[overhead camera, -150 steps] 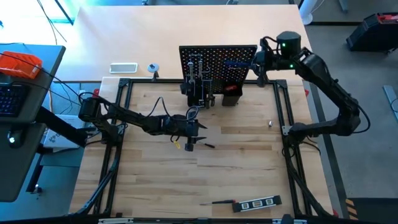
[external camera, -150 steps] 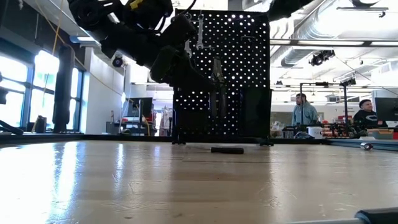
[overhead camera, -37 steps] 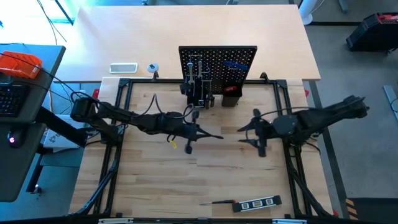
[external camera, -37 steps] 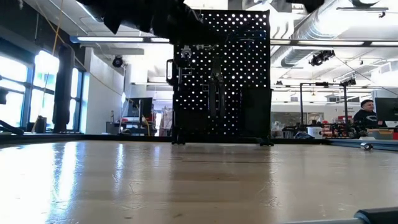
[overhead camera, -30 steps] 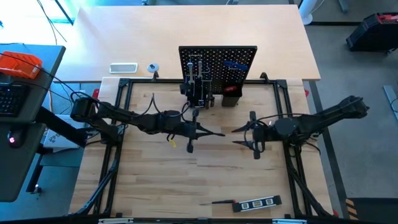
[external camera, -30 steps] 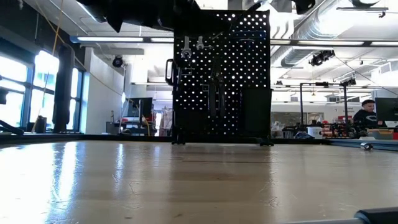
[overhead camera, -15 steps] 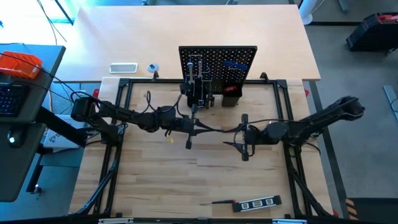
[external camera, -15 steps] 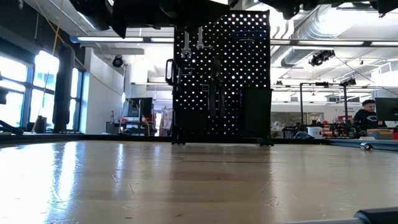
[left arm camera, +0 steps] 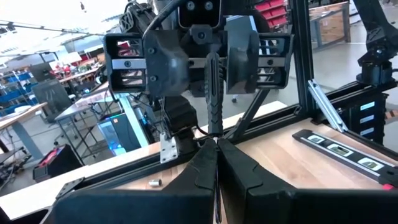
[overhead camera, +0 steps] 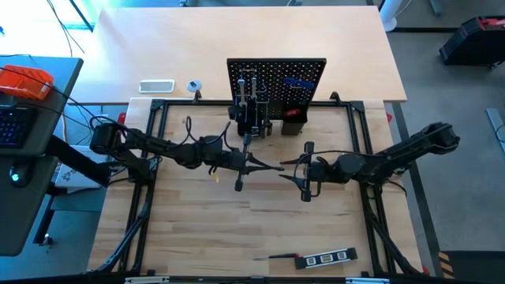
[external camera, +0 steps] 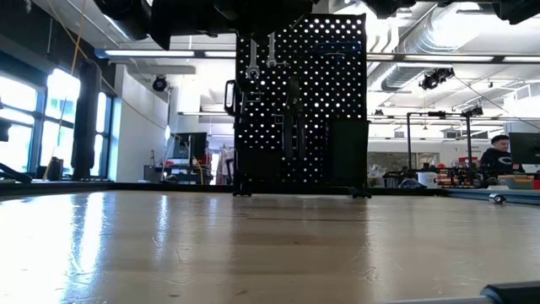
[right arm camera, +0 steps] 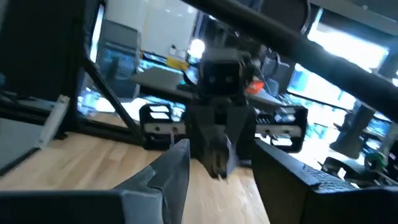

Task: Hang tools onto peg board
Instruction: Put the nut driver into the left bin on the pegboard

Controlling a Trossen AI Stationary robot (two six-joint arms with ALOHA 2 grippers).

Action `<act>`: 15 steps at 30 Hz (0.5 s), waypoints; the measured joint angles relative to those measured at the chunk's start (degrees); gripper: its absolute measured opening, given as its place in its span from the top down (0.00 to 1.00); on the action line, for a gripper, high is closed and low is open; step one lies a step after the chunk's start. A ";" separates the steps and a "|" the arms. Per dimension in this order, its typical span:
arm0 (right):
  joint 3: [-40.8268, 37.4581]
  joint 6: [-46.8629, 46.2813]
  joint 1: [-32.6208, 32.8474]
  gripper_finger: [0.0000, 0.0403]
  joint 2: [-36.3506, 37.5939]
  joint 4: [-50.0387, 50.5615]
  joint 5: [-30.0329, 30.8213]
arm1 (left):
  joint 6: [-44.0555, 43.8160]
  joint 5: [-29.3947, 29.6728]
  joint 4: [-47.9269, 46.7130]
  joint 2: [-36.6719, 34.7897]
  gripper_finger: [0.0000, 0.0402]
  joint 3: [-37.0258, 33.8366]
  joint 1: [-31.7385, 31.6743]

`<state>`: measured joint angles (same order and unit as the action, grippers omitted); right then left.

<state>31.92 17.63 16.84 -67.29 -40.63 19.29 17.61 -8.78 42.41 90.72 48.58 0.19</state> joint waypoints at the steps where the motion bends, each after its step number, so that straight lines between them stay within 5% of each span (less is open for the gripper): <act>1: 0.02 0.00 0.00 0.62 0.00 -0.16 -0.45 | -0.02 -0.02 0.00 0.02 1.00 0.00 0.02; 15: 0.02 0.43 -0.87 0.85 0.00 0.01 -3.16 | -0.04 -0.17 0.33 0.02 1.00 0.00 0.13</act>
<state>31.94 18.05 15.97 -67.29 -40.62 16.13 17.56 -8.95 42.74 90.74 48.58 0.32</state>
